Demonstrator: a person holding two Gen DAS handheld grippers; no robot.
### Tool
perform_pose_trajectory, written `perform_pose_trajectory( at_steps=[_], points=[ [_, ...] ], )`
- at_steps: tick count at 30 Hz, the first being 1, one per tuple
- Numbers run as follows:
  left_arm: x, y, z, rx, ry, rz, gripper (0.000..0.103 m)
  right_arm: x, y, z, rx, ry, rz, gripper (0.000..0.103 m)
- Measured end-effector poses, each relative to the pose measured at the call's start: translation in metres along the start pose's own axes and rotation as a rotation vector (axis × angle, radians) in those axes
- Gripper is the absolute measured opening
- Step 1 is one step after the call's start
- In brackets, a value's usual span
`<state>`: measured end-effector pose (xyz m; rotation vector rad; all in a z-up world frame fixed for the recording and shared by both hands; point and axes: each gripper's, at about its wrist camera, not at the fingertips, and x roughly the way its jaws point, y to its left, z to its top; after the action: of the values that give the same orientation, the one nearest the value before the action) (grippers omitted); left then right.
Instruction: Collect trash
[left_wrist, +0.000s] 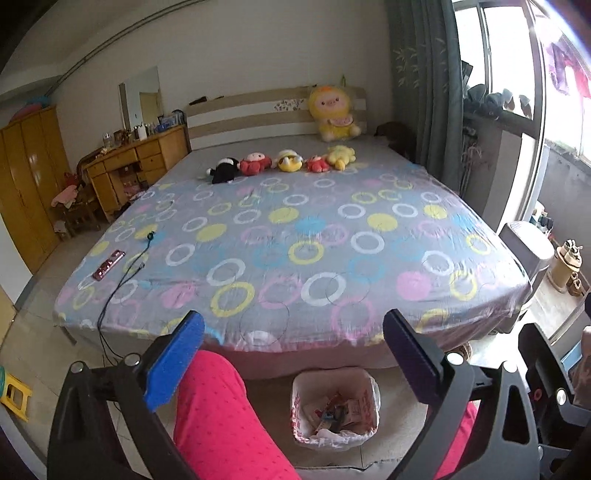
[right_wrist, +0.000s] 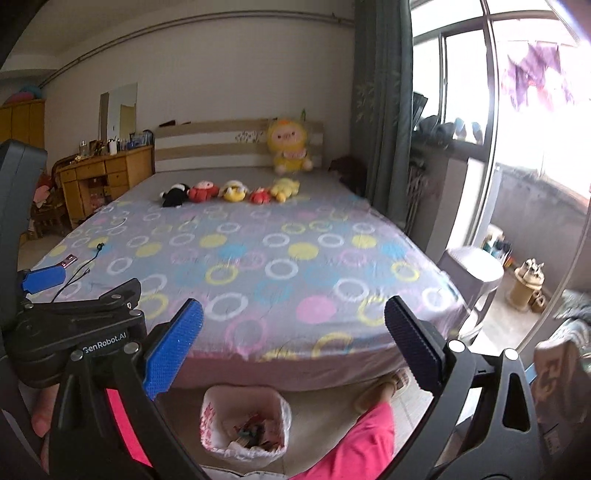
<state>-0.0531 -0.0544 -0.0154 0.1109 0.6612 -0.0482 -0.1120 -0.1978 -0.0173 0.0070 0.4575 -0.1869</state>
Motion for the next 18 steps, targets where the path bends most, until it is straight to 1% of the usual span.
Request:
perform_pose_trajectory(
  at_steps=[3, 5, 18],
  points=[
    [-0.01, 0.002, 0.001, -0.009, -0.02, 0.005, 0.095, -0.009, -0.001, 0.004, -0.002, -0.022, -0.009, 0.096],
    [-0.012, 0.003, 0.003, -0.016, -0.014, -0.001, 0.095, -0.01, 0.001, 0.004, 0.0, -0.03, -0.015, 0.096],
    [-0.013, 0.008, 0.003, -0.03, -0.007, -0.005, 0.095, -0.016, 0.001, 0.006, -0.001, -0.033, -0.018, 0.096]
  ],
)
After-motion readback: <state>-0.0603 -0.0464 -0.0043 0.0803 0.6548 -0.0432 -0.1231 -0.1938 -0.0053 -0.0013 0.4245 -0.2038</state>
